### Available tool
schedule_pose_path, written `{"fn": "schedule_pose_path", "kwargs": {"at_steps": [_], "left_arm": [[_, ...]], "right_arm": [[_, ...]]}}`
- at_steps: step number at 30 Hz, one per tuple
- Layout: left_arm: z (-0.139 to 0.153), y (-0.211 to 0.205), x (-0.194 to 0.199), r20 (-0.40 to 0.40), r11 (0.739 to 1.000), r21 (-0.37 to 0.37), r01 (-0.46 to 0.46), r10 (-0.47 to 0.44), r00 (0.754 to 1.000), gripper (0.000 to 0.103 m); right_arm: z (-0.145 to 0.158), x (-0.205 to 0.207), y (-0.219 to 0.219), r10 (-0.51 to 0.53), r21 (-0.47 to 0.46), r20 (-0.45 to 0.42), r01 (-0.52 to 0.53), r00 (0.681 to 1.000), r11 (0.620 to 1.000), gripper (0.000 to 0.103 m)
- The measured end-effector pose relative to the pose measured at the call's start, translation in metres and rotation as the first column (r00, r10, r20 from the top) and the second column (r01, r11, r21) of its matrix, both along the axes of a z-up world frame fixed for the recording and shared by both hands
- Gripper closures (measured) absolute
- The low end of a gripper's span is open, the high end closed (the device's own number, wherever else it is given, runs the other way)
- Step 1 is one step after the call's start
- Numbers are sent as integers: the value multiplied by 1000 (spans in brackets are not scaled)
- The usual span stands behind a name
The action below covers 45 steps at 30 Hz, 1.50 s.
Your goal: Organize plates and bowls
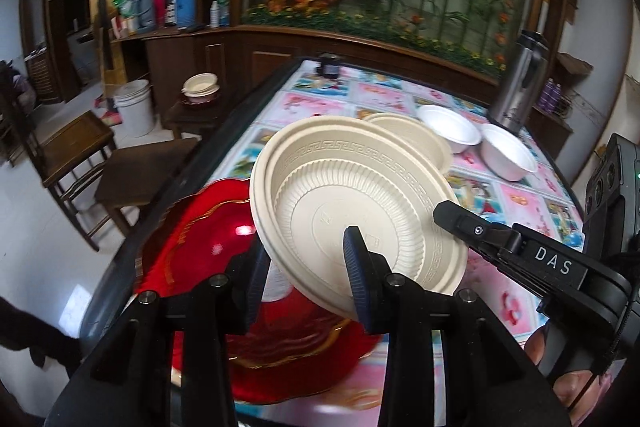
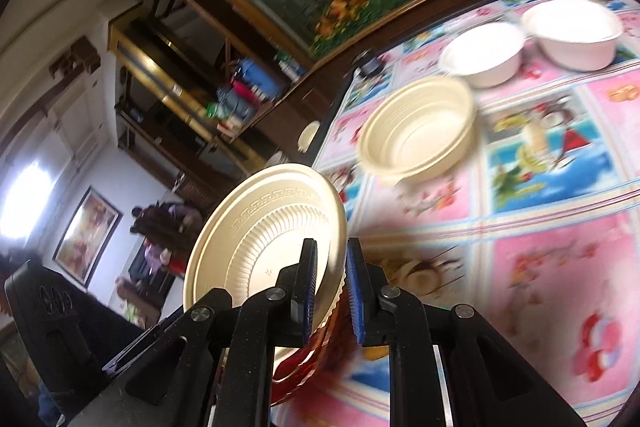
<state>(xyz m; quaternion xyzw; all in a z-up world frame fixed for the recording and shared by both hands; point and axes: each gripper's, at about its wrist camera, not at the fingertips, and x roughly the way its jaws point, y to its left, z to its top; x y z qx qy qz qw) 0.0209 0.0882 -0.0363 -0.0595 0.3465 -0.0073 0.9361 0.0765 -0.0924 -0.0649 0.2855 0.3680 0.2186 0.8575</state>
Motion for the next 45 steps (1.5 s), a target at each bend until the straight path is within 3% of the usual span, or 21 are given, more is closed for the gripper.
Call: {"fn": "schedule_pose_path", "kwargs": {"at_steps": [14,36,45], "left_arm": [[-24,37,-8,-43,997,12,-71,71,997,69],[-33,44,-6,-80,996,31,-80,82,993,69],[-36,48,-2,-97,995,39,-92,96,991,69]], "right_arm": [[-24,2,59,116,-32,-64,-119,991,992,86],[-35,2,60,130,-30,-94,-133,987,991,85],[-34,-1,66,146,-83,-49,-150,988,985,84]]}}
